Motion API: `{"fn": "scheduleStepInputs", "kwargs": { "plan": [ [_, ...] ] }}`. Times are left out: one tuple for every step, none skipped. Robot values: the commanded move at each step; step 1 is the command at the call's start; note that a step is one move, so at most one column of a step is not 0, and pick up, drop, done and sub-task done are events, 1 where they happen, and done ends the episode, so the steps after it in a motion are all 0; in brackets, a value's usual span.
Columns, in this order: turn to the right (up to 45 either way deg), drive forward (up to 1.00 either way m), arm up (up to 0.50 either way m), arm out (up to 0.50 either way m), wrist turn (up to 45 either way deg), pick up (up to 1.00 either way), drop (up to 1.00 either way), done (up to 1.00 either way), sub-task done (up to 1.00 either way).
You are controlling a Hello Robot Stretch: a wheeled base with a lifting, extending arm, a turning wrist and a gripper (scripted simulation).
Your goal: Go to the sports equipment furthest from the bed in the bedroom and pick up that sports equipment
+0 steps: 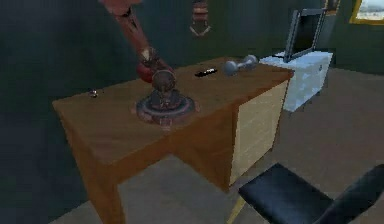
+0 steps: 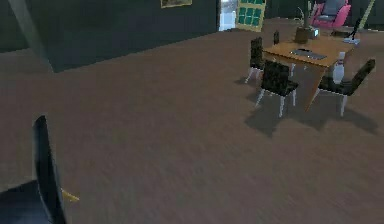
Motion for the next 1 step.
{"fn": "scheduleStepInputs", "kwargs": {
  "plan": [
    [-45.0, 0.00, 0.00, 0.00, 0.0, 0.00, 0.00, 0.00, 0.00]
  ]
}}
